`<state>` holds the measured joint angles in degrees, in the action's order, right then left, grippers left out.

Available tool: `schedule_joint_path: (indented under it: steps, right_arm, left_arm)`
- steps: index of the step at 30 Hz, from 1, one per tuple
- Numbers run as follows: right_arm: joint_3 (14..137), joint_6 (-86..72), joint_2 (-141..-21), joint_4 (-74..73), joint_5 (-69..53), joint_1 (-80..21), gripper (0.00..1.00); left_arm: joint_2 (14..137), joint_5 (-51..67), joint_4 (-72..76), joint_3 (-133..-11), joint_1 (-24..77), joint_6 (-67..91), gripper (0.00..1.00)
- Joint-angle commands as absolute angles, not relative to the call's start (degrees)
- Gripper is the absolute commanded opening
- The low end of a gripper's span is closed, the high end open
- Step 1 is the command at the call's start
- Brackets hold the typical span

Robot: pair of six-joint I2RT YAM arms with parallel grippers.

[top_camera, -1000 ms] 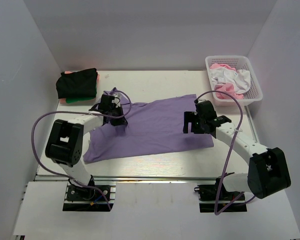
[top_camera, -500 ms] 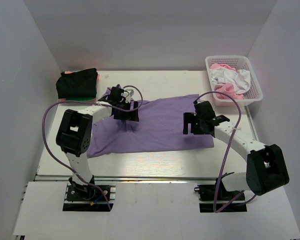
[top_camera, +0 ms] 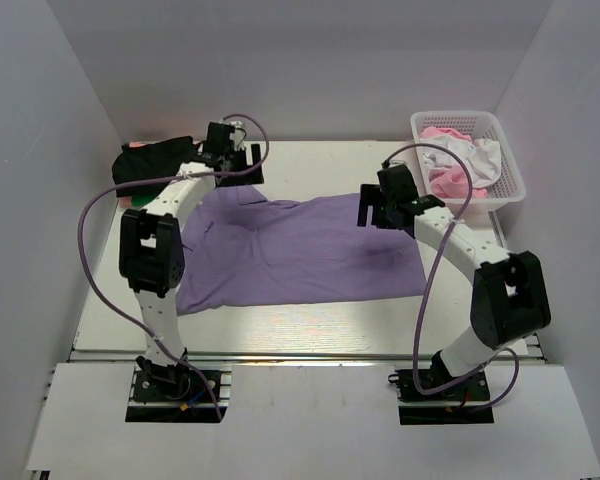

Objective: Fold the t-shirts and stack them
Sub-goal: Fold the flattened tshirt in 1/3 of the way, then grap the side of the flattened tshirt furthest away from the robot with both arms

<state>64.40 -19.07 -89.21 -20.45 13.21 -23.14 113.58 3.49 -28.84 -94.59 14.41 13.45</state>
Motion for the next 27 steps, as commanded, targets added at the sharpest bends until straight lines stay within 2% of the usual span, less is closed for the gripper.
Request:
schedule_joint_path:
  steps: [1, 6, 11, 18, 27]
  right_arm:
    - [68.81, -19.34, -92.19, -19.07, 16.79, -22.5, 0.9]
    - [72.5, -18.02, -95.89, -19.33, 18.54, -21.27, 0.9]
    - [76.29, -17.49, -99.57, -19.6, 17.93, -20.22, 0.9]
    - [78.84, -17.23, -103.01, -20.57, 14.33, -18.55, 0.9]
    - [79.72, -18.01, -104.76, -20.83, 11.87, -17.32, 0.9]
  left_arm:
    - [119.17, 0.44, -34.54, -101.59, 11.95, 15.56, 1.0]
    - [126.64, 0.96, -36.12, -110.65, 9.76, 15.56, 1.0]
    - [127.88, 2.11, -29.28, -108.2, 9.14, 7.05, 1.0]
    - [132.18, -14.75, -30.67, -112.06, 9.76, 2.29, 1.0]
    - [137.29, -17.05, -28.83, -116.8, 9.76, -0.88, 1.0]
